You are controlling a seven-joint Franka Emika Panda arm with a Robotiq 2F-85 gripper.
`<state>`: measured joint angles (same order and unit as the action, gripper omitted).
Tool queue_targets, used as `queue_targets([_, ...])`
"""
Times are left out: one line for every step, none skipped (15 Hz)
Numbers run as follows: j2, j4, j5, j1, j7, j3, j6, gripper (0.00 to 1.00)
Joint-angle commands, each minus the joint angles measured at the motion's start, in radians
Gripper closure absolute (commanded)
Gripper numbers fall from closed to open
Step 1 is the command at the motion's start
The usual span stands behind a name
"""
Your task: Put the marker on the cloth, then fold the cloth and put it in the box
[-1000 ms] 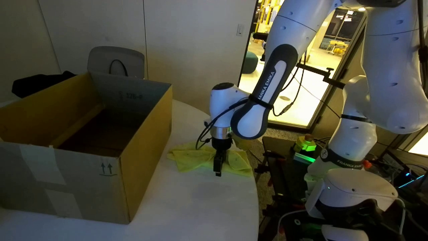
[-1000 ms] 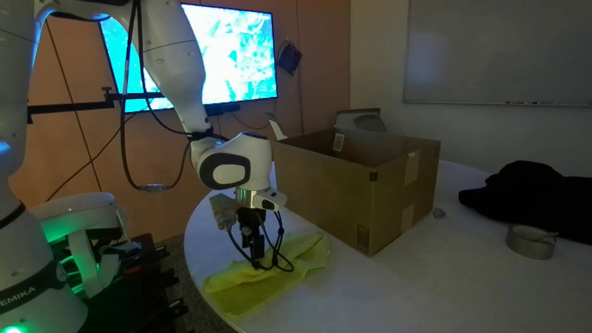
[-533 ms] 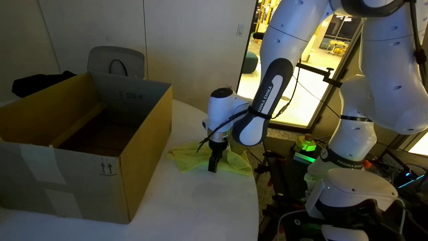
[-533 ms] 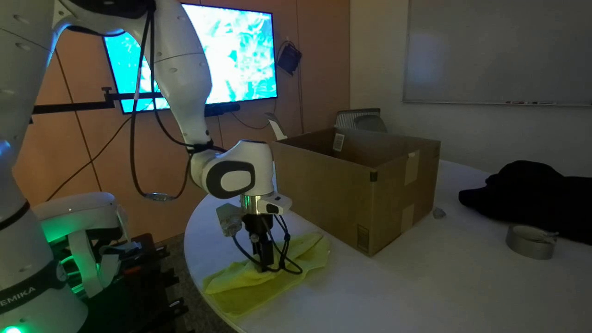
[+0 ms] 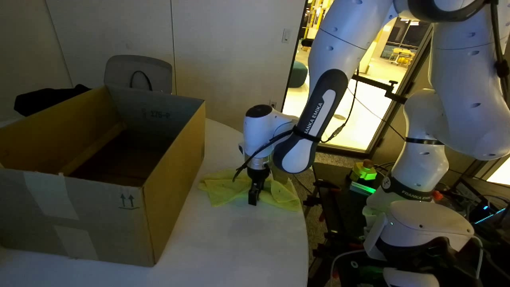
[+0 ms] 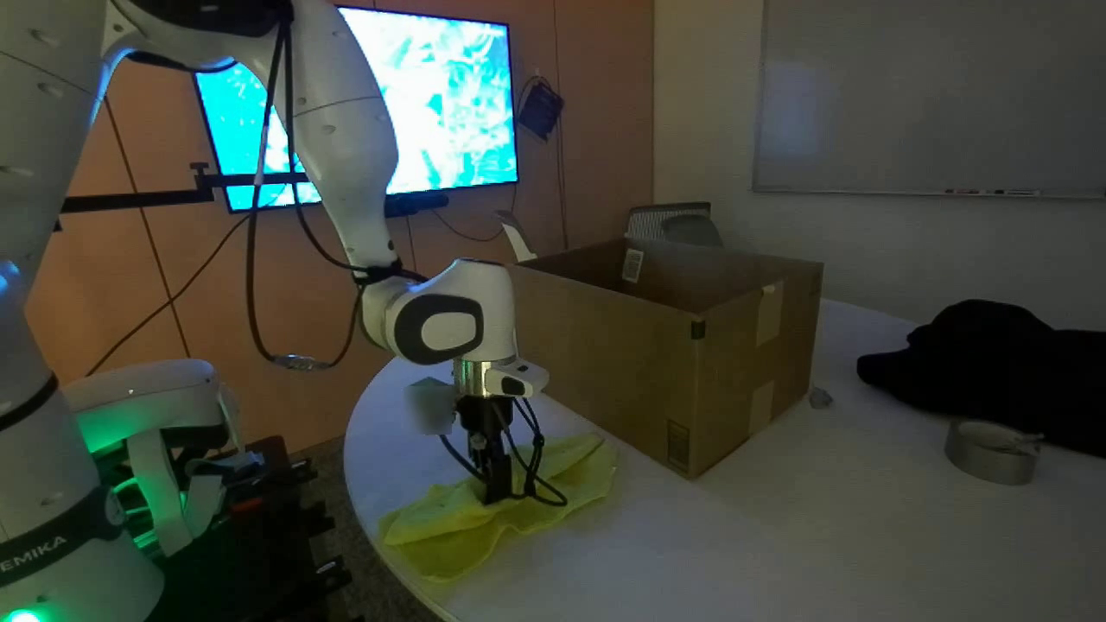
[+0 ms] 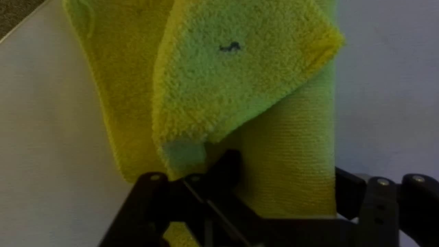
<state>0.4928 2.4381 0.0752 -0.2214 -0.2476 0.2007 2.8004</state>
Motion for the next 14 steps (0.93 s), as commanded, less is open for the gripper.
queue_targets([-0.020, -0.013, 0.029, 0.027, 0.027, -0.017, -0.062, 0.79])
queue_targets([-0.029, -0.013, 0.038, 0.025, 0.028, -0.012, -0.076, 0.86])
queue_targets([-0.041, -0.009, 0.045, 0.028, 0.033, -0.011, -0.087, 0.88])
queue_targets([-0.056, -0.005, 0.056, 0.034, 0.044, -0.012, -0.103, 0.90])
queue_targets([-0.076, -0.002, 0.071, 0.039, 0.053, -0.010, -0.128, 0.93])
queue_targets([-0.092, 0.001, 0.081, 0.047, 0.061, -0.010, -0.148, 0.93])
queue_targets([-0.116, 0.005, 0.095, 0.057, 0.077, -0.009, -0.174, 0.91])
queue_targets([-0.144, 0.007, 0.111, 0.067, 0.092, -0.008, -0.208, 0.91])
queue_targets([-0.170, 0.008, 0.126, 0.079, 0.102, -0.006, -0.234, 0.91])
queue_targets([-0.203, 0.009, 0.151, 0.088, 0.103, 0.004, -0.257, 0.91])
queue_targets([-0.239, 0.008, 0.166, 0.107, 0.119, 0.003, -0.289, 0.91])
queue_targets([-0.279, 0.008, 0.187, 0.125, 0.131, 0.006, -0.316, 0.91])
queue_targets([-0.326, 0.011, 0.220, 0.139, 0.124, 0.015, -0.332, 0.91])
queue_targets([-0.368, 0.008, 0.245, 0.160, 0.132, 0.015, -0.355, 0.91])
